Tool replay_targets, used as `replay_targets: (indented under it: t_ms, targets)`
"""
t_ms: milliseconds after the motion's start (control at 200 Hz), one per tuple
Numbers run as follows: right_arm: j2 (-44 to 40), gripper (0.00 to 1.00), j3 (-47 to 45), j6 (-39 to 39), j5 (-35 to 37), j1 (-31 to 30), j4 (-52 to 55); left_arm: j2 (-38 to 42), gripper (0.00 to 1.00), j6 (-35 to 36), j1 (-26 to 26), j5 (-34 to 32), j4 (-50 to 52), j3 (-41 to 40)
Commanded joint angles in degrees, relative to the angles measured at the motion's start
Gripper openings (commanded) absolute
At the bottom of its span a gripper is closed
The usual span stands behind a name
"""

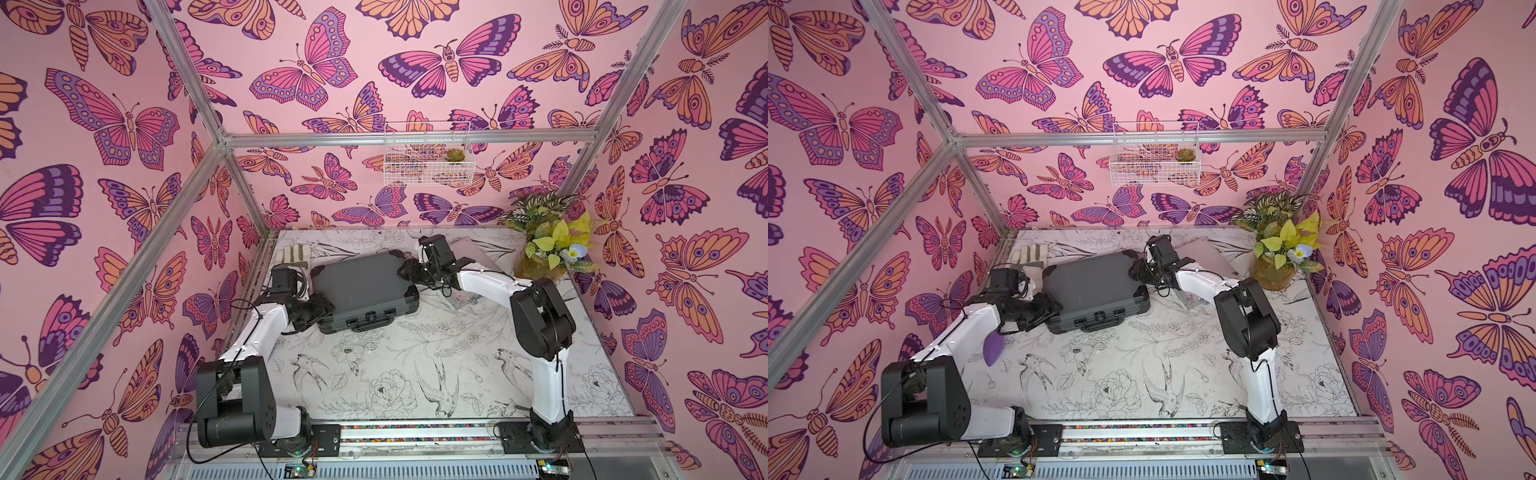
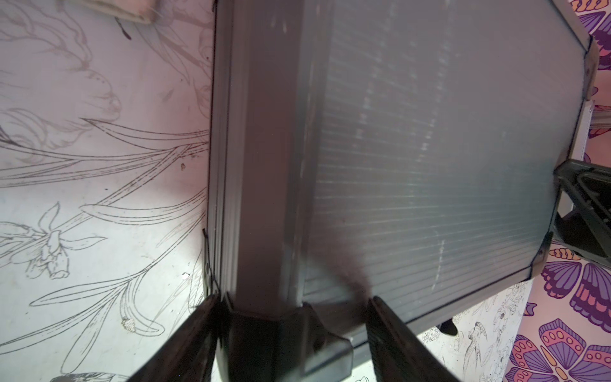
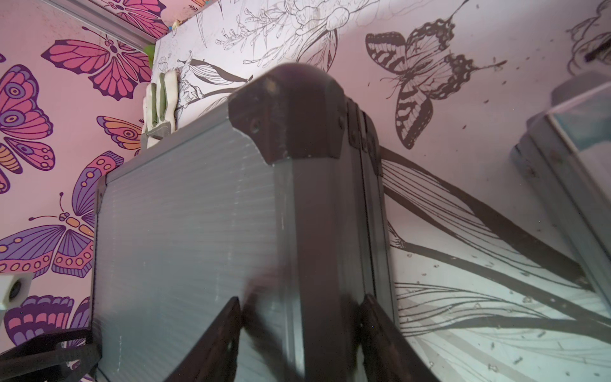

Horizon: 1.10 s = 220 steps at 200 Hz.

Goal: Open the poker set cases
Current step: Adjust the poker set case at the center of the board.

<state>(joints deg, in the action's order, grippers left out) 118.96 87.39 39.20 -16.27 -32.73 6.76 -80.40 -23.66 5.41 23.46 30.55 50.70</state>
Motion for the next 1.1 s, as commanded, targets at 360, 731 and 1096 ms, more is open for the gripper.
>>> replay_targets:
  t_ms: [360, 731, 1096]
  targets:
    - [5.7, 0.57, 2.1, 1.9, -22.3, -14.3, 0.2, -3.5, 0.73, 0.0, 1.1, 9.5, 1.3, -0.5]
    - [9.8, 0.58, 7.8, 2.9, -22.3, -14.7, -0.1, -7.9, 0.73, 0.1, 2.2, 10.2, 0.0, 4.0]
    - [13.3, 0.59, 13.9, 3.1, -21.0, -14.7, 0.0, -12.2, 0.73, -0.2, 3.6, 10.7, -0.8, 8.6]
